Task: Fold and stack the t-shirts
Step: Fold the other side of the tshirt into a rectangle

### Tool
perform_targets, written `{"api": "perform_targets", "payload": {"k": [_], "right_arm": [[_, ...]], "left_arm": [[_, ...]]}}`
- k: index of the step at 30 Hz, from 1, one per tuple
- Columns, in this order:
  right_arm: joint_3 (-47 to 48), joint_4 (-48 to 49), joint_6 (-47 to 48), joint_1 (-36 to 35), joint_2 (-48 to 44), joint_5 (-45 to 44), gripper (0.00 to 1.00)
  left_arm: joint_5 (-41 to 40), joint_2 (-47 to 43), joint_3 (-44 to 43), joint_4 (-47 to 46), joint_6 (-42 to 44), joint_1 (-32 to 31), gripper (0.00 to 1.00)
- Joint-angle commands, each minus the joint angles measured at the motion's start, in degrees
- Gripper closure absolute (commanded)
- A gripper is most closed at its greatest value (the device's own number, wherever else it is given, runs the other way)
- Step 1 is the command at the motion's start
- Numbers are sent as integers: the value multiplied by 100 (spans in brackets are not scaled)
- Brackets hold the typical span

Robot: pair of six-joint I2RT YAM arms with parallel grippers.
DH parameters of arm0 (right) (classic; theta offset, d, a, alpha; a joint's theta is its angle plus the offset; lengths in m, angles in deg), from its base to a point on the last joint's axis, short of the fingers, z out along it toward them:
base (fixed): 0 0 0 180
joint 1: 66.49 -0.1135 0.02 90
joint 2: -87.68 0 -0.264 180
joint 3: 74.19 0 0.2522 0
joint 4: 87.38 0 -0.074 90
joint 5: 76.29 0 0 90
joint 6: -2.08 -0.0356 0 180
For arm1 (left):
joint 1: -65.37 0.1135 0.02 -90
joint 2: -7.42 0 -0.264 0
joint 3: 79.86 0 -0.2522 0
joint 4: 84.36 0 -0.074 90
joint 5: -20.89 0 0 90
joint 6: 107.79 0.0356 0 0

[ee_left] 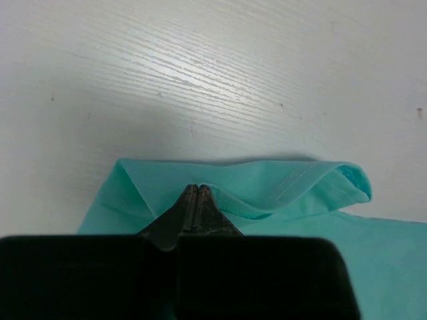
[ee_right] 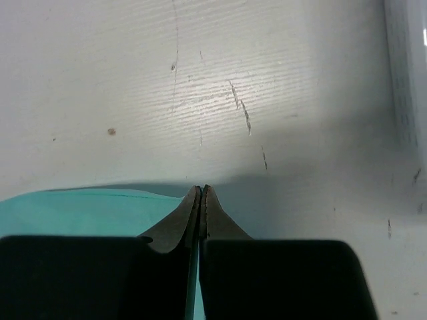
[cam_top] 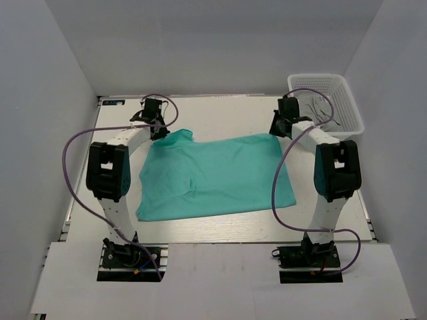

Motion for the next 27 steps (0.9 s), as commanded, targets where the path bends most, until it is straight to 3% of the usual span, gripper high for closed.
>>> {"api": "perform_targets", "payload": {"k": [1,16,27], "right_arm": [[-358,298,58,-29,-584,-62,100],[-1940,535,-214,-47,-2238,-254,100],[-2775,587,-337,-38,-3091,-387,100]], "left_arm": [[134,-940,579,-307,-94,-11,100],[820,-4359,3692,-729,-1069,-11,100],[592,-6566,4826,720,-1641,-11,100]]}}
